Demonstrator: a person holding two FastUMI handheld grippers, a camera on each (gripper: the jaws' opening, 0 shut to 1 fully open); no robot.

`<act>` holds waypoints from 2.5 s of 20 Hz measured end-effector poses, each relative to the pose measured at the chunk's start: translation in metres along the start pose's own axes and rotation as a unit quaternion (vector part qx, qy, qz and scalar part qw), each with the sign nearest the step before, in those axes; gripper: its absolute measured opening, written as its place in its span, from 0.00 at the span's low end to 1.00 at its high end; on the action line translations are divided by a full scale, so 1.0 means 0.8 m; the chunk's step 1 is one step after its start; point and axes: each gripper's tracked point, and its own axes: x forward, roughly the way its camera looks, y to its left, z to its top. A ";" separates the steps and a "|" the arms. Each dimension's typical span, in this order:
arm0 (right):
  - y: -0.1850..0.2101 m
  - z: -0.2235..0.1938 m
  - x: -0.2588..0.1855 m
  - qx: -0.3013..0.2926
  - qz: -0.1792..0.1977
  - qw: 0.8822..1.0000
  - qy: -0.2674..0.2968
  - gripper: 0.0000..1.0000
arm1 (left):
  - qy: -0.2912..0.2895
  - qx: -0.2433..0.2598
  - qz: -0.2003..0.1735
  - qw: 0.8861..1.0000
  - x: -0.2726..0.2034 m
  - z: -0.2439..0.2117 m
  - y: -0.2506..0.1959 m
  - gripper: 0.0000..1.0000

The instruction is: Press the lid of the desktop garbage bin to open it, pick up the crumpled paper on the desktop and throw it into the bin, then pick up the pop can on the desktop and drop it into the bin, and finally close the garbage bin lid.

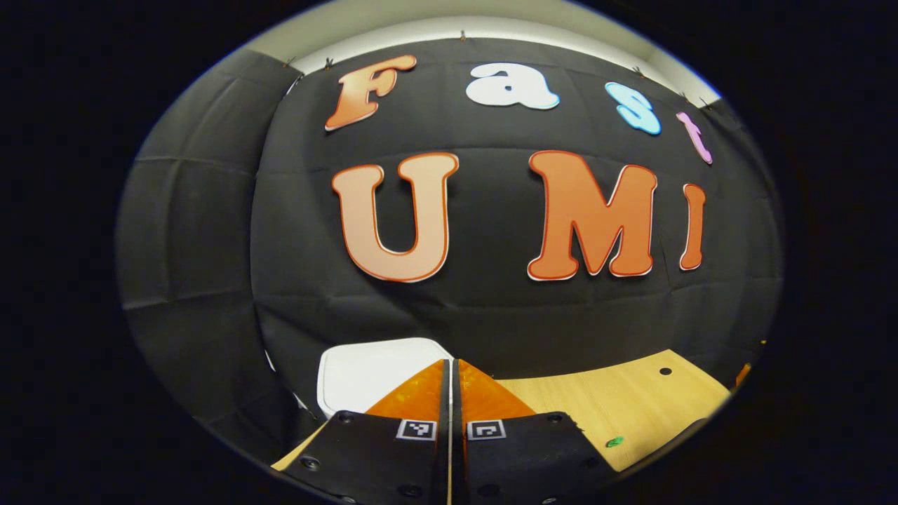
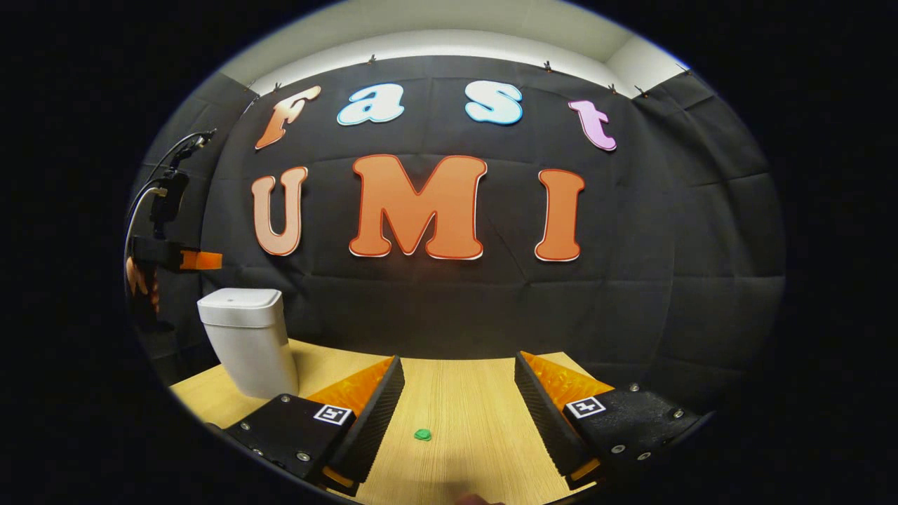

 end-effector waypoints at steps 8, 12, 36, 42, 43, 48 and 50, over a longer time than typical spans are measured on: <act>-0.008 -0.023 0.020 -0.003 -0.005 1.000 0.022 0.95 | 0.207 -0.113 -0.038 0.971 0.082 -0.054 0.058 0.00; -0.010 -0.029 0.024 -0.001 -0.008 1.000 0.027 0.95 | 0.277 -0.114 -0.037 0.953 0.096 -0.085 0.066 0.00; -0.017 -0.010 0.013 -0.008 -0.009 1.000 0.009 0.95 | 0.129 0.070 0.029 0.989 0.077 0.038 0.065 0.00; -0.002 0.000 0.014 -0.004 0.010 1.000 0.005 0.95 | -0.024 0.000 0.024 0.999 0.026 0.114 0.039 0.00; -0.001 0.002 0.014 -0.003 0.012 1.000 0.004 0.95 | -0.032 -0.001 0.026 0.999 0.021 0.109 0.029 0.00; 0.011 0.008 0.011 -0.004 0.027 1.000 0.000 0.94 | -0.063 0.016 0.008 0.998 -0.036 0.064 -0.033 0.13; 0.016 0.010 0.009 -0.009 0.033 0.999 -0.002 0.94 | -0.079 0.027 -0.004 0.996 -0.059 0.053 -0.060 0.30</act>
